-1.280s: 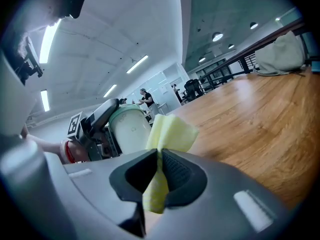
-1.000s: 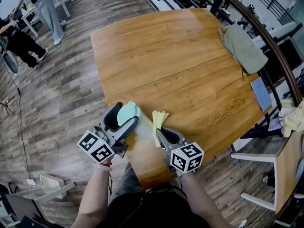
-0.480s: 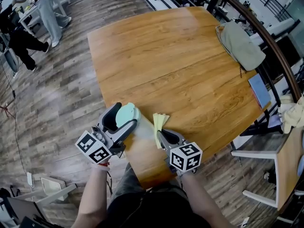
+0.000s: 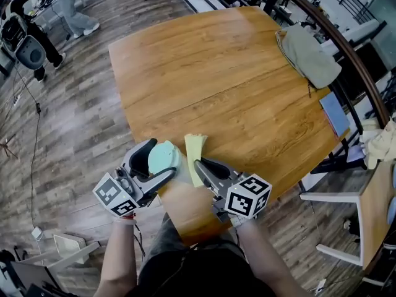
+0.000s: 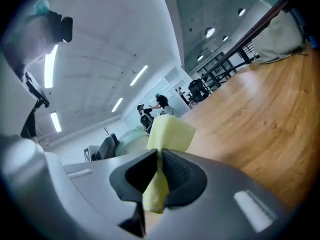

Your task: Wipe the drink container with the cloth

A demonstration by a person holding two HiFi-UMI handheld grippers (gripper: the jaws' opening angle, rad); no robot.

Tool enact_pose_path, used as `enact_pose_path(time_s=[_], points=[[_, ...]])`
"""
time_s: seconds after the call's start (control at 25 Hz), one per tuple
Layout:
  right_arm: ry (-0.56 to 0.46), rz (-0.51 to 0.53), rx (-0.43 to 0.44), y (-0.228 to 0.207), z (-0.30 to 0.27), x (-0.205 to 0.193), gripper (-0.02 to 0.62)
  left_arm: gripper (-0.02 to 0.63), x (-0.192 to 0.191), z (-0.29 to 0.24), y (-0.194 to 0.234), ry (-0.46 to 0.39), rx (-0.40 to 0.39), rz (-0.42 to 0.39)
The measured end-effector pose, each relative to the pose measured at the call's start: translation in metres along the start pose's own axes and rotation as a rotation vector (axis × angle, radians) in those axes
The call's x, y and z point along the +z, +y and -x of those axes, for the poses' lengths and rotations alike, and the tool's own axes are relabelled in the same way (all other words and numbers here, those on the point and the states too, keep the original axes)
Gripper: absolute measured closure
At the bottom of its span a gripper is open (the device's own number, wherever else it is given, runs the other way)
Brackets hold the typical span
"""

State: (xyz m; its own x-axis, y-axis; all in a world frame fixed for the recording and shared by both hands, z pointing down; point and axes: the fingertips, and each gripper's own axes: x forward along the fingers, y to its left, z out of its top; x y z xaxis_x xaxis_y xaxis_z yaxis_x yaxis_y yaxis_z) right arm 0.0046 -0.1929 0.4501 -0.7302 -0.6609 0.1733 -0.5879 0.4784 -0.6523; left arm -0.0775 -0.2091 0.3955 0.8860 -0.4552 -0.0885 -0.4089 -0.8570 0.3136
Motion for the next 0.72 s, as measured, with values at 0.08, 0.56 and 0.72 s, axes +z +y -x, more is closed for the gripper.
enact_pose_path(time_s=[0.08, 0.56, 0.72], points=[[-0.030, -0.049, 0.054, 0.011, -0.006, 0.012, 0.555, 0.224, 0.000, -0.003, -0.004, 0.011, -0.013, -0.018], [0.024, -0.069, -0.009, -0.014, -0.011, -0.006, 0.555, 0.224, -0.001, -0.005, -0.014, 0.036, -0.034, -0.059], [0.071, -0.078, -0.076, -0.035, -0.003, -0.027, 0.555, 0.224, 0.000, -0.006, -0.014, 0.036, -0.033, -0.056]])
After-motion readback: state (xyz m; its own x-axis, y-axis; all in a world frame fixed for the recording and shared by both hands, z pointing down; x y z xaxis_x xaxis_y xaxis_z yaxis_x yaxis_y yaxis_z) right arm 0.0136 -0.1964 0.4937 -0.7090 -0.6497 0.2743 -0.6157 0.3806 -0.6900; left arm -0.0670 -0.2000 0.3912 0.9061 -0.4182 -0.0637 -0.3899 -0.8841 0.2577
